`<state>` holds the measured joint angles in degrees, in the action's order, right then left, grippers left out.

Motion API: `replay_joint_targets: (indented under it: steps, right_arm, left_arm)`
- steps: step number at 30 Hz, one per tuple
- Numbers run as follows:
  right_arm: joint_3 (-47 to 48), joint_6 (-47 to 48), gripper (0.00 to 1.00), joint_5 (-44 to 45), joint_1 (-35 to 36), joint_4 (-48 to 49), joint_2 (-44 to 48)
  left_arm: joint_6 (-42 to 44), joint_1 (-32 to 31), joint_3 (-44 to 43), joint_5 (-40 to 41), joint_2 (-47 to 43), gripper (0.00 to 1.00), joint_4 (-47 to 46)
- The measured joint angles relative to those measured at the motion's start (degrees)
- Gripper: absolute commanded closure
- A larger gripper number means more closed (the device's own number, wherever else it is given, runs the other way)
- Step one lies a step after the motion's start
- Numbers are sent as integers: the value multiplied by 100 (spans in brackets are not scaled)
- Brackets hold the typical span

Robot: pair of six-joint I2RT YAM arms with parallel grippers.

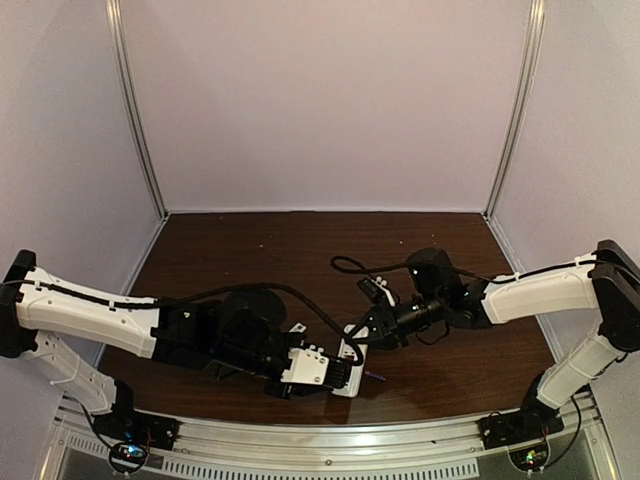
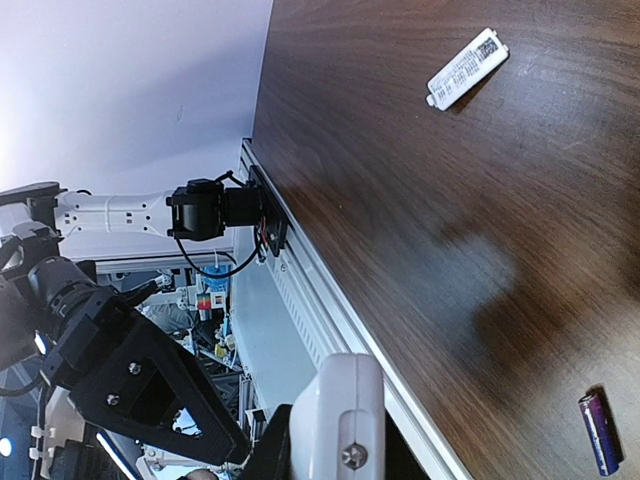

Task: Load the batteries into the remote control
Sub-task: Load the battery into the battery compartment.

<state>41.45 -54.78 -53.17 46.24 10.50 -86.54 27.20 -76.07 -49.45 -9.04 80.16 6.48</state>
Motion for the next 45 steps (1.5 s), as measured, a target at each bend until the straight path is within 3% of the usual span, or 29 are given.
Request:
replay_joint_targets:
  steps: [27, 35, 45]
  right_arm:
    - [151, 46, 100, 7, 323, -92, -94]
    - [175, 50, 100, 55, 369, -90, -144]
    - [179, -11, 100, 155, 393, -2, -166]
  left_arm:
    - [208, 0, -190, -50, 564, 76, 0]
    - [144, -17, -278, 111, 691, 86, 2]
    - [17, 4, -321, 136, 787, 89, 0]
